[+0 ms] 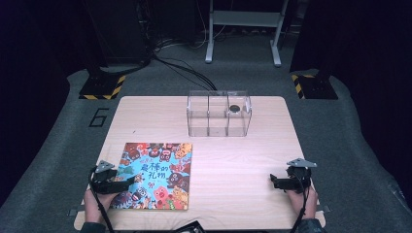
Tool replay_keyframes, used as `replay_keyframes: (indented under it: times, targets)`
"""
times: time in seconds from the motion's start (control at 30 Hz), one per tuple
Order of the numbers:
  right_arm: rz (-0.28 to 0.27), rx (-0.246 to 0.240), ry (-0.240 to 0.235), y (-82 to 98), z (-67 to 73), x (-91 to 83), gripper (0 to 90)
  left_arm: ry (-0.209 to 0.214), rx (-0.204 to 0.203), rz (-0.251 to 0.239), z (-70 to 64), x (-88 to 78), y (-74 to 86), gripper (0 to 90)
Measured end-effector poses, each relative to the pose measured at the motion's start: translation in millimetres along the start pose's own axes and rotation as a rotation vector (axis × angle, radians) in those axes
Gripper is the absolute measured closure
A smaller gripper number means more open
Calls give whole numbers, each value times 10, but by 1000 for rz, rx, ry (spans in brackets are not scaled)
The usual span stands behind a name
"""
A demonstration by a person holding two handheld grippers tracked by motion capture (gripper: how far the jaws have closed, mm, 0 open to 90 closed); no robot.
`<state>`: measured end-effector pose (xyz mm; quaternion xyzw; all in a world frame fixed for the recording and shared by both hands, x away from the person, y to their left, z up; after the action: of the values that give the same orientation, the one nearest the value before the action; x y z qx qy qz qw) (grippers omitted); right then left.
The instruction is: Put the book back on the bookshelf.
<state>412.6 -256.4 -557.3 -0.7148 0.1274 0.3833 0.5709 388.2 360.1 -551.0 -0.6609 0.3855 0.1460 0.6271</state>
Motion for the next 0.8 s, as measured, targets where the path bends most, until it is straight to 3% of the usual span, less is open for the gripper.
replay_keyframes:
  times: [0.3,0.33,0.8]
  targets:
    - [0,1,0,-1,0,0,0,12,18,4,-164,63,-21,132]
    - [0,1,0,-1,0,1,0,21,18,24,-175,55,-23,132]
    - [1,3,0,0,2,0,0,17,30,18,-443,165,-69,132]
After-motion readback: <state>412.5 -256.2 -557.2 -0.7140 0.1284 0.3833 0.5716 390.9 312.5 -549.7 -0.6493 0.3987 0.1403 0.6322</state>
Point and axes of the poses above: each handheld gripper's, and its own axes: x roughly forward along the jaws, y roughly out of its underside, z roughly to its left, the point moved 4 cm from there along x, roughly forward along the jaws, and after that the axes turned 5 degrees about -x, right-handed, at the moved point
